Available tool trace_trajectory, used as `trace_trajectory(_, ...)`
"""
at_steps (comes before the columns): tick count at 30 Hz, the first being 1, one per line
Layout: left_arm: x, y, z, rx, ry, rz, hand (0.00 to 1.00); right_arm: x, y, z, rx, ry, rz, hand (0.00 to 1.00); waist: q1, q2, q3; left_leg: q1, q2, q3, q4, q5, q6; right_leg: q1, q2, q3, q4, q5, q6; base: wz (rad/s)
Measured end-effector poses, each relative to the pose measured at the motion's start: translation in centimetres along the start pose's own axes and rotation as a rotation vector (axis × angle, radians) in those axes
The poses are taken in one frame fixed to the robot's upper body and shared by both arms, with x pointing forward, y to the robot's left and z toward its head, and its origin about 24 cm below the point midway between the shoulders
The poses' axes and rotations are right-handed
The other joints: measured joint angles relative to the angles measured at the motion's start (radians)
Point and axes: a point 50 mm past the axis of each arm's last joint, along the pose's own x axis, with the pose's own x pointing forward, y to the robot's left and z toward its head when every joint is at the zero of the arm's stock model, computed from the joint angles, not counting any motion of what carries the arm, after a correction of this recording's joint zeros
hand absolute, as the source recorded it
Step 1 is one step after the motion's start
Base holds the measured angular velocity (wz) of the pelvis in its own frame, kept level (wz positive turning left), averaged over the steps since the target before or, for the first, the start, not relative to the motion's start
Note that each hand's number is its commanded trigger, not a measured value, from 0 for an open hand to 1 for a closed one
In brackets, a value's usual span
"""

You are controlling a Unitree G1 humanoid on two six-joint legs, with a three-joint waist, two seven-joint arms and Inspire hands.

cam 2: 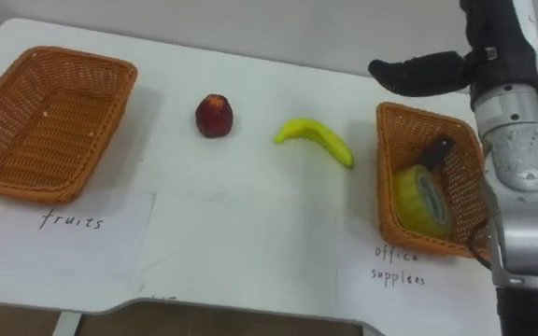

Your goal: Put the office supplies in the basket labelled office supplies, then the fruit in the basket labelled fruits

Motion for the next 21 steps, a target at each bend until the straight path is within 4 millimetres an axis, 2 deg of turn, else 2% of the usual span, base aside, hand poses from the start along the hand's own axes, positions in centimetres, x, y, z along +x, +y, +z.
trace_trajectory(2, 0.0, 0.2, -0.3, 0.004, 0.006, 0.005, 0.0, 0.3, 0.1, 0.3, -0.014, -0.009, 0.022, 0.0, 0.008, -0.005, 0.0033, -0.004, -0.002, -0.012, 0.003, 0.0, 0.0, 0.003, -0.002, -0.012, -0.001, 0.0, 0.0, 0.16)
trace_trajectory(4, 0.0, 0.4, -0.4, 0.008, 0.01, 0.009, 0.0, 0.9, 0.6, 0.4, -0.026, -0.008, 0.047, 0.0, 0.024, -0.012, 0.0115, -0.003, -0.003, -0.017, 0.005, 0.0, 0.0, 0.008, -0.002, -0.015, -0.002, 0.0, 0.0, 0.12)
trace_trajectory(6, 0.0, 0.5, -0.5, 0.009, 0.013, 0.011, 0.0, 1.2, 1.2, 0.3, -0.031, -0.001, 0.079, 0.0, 0.031, -0.015, 0.0152, -0.005, -0.003, -0.022, 0.005, 0.0, 0.0, 0.008, -0.002, -0.02, -0.003, 0.0, 0.0, 0.07)
trace_trajectory(12, 0.0, 0.8, -1.0, 0.015, 0.024, 0.017, 0.0, 1.5, 1.8, -0.2, -0.03, 0.023, 0.123, 0.0, 0.037, -0.017, 0.0147, -0.012, -0.003, -0.044, 0.005, 0.0, 0.0, 0.009, -0.002, -0.038, -0.003, 0.0, 0.0, 0.11)
trace_trajectory(14, 0.0, 0.9, -1.1, 0.012, 0.031, 0.019, 0.0, 1.5, 1.8, -0.2, -0.033, 0.023, 0.13, 0.0, 0.039, -0.021, 0.0119, -0.012, -0.003, -0.045, 0.004, 0.0, 0.0, 0.009, -0.001, -0.037, -0.003, 0.0, 0.0, 0.04)
trace_trajectory(18, 0.1, 1.2, -1.1, 0.06, 0.023, 0.027, 0.0, 1.5, 1.7, -1.0, -0.045, 0.059, 0.128, 0.0, 0.066, -0.028, 0.0081, -0.013, -0.003, -0.045, 0.005, 0.0, 0.0, 0.009, -0.001, -0.04, -0.003, 0.0, 0.0, 0.0)
trace_trajectory(21, 0.2, 1.7, -1.0, 0.084, 0.017, 0.025, 0.0, 1.5, 1.8, -1.9, -0.051, 0.096, 0.139, 0.0, 0.077, -0.038, 0.0113, -0.018, -0.004, -0.051, 0.008, 0.0, 0.0, 0.009, -0.002, -0.041, -0.004, 0.0, 0.0, 0.04)
